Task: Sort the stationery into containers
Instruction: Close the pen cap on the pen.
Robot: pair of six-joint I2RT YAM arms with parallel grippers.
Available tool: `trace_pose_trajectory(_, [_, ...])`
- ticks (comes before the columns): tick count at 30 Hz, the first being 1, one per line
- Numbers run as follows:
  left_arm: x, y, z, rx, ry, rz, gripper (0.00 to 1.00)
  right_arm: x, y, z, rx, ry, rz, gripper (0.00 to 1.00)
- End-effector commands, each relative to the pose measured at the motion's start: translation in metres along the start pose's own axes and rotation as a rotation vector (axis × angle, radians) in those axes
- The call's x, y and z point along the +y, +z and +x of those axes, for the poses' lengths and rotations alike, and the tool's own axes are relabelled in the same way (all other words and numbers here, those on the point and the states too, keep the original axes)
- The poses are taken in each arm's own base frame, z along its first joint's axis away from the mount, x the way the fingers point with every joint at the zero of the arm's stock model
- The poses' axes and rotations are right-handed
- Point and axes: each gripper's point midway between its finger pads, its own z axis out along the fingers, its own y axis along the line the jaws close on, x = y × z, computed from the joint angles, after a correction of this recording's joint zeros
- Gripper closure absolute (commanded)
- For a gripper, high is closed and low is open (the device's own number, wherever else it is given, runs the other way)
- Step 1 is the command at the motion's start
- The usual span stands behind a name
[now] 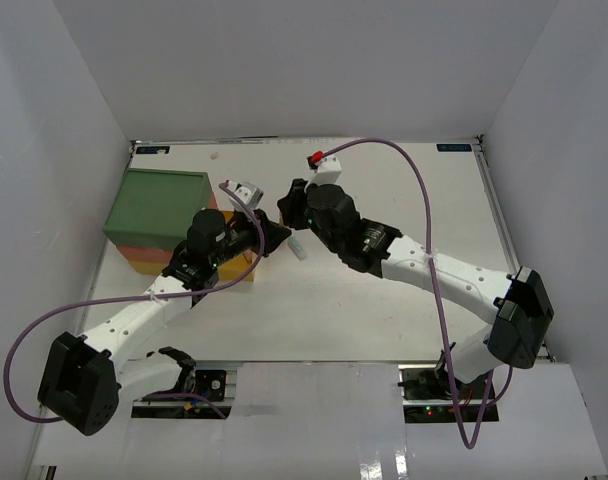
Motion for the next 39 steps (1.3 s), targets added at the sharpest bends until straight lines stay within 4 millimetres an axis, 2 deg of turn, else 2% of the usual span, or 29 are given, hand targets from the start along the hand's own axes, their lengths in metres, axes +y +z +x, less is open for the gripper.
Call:
trace_pose_trajectory(1, [-0.016, -0.012, -0.059, -0.216, 0.085, 0.042, 0.87, 0.005, -0.009, 0.046, 0.138, -0.008, 0.001, 0.80])
trace_pose_trajectory(8, [-0.019, -0.019, -0.067, -0.258, 0.111, 0.038, 0.91, -0.009, -0.012, 0.066, 0.207, -0.065, 0.073, 0.80])
trace_pose_trajectory(12, [-0.022, -0.019, -0.070, -0.263, 0.107, 0.055, 0.91, -0.009, -0.014, 0.076, 0.241, -0.086, 0.060, 0.76])
trace_pose_trajectory(16, [-0.022, -0.016, -0.067, -0.252, 0.105, 0.060, 0.91, -0.005, -0.016, 0.072, 0.231, -0.093, 0.036, 0.71])
trace_pose_trajectory(27, [-0.021, -0.010, -0.054, -0.203, 0.125, 0.080, 0.90, 0.005, -0.018, 0.041, 0.153, -0.089, 0.010, 0.69])
trace_pose_trajectory(35, [-0.024, -0.014, -0.058, -0.253, 0.175, 0.101, 0.89, 0.007, -0.018, 0.046, 0.163, -0.089, -0.007, 0.69])
trace_pose_trajectory(39, [-0.026, -0.017, -0.061, -0.281, 0.192, 0.107, 0.90, 0.008, -0.018, 0.049, 0.171, -0.090, -0.015, 0.65])
